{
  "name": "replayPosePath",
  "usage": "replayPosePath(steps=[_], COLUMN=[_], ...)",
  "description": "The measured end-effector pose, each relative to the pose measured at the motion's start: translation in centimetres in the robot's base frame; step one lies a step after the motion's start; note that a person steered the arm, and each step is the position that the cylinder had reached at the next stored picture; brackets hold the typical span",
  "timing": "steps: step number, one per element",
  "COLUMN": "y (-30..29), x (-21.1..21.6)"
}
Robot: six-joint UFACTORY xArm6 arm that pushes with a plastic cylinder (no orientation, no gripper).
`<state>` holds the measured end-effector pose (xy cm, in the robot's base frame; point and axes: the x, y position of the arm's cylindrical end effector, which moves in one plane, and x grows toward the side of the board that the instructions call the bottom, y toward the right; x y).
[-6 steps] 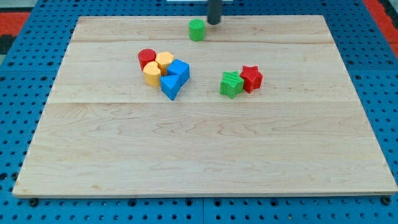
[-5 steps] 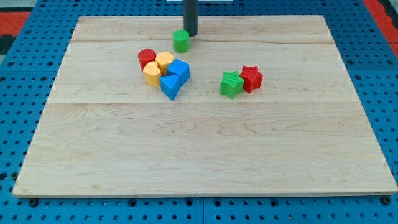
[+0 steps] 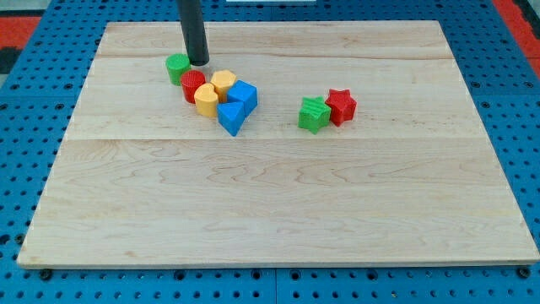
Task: Put the green circle top left of the red circle
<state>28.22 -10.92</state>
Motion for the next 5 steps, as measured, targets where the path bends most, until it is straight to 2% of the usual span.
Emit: replayPosePath(steps=[2, 3, 4, 5], y=[-5.8, -5.8, -8.1, -8.9], x=[-1.6, 3.1, 1.5, 2.6])
